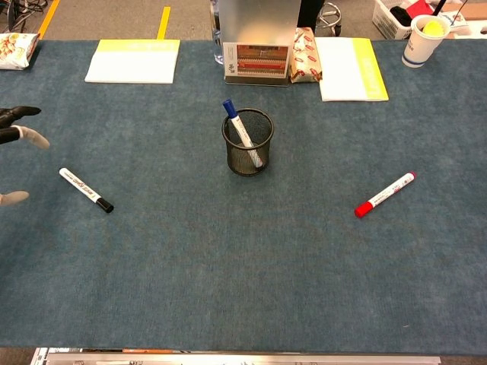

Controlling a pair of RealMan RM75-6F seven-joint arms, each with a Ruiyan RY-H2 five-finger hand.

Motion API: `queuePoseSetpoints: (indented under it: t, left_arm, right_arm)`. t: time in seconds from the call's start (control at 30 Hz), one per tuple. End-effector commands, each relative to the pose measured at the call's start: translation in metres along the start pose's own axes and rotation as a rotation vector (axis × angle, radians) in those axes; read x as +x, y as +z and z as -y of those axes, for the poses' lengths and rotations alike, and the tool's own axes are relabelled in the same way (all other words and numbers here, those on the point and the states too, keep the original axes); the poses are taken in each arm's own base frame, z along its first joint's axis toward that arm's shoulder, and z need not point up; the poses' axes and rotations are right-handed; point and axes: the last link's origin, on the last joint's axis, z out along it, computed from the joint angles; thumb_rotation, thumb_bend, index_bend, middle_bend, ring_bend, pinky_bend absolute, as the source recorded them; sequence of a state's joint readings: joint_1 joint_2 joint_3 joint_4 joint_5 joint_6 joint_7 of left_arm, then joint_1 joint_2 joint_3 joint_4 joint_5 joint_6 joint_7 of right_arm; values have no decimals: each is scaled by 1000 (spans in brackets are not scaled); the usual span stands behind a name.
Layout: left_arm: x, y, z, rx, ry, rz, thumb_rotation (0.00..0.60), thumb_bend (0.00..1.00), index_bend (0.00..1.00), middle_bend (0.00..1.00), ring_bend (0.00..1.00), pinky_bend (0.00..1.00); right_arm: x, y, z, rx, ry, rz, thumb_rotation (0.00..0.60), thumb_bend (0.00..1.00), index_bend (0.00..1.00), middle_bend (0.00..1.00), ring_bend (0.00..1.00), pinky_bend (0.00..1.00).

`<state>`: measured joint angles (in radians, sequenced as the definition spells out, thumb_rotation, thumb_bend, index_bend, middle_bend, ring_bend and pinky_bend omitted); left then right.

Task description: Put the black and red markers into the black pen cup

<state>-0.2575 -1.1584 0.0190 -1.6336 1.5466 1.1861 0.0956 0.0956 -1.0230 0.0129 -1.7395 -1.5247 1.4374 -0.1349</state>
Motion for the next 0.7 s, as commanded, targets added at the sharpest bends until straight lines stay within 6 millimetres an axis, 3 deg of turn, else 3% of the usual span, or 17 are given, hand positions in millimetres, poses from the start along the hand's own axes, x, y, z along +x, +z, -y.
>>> queuePoseSetpoints:
  t: [0.03, 0.43, 0.7]
  left_arm:
    - [-6, 9, -5, -21, 17, 57, 600, 186, 278, 0, 0, 19]
    - [-19, 28, -13, -59, 47, 142, 600, 191, 273, 0, 0, 19]
    - [-26, 35, -18, -85, 87, 158, 600, 278, 291, 0, 0, 20]
  right_arm:
    - [4, -3, -1, -9, -2, -13, 600, 0, 310, 195, 194, 320]
    - [11, -11, -3, -35, -11, -31, 600, 0, 311, 195, 194, 320]
    - [11, -11, -3, -37, -8, -29, 600, 0, 316, 196, 194, 320]
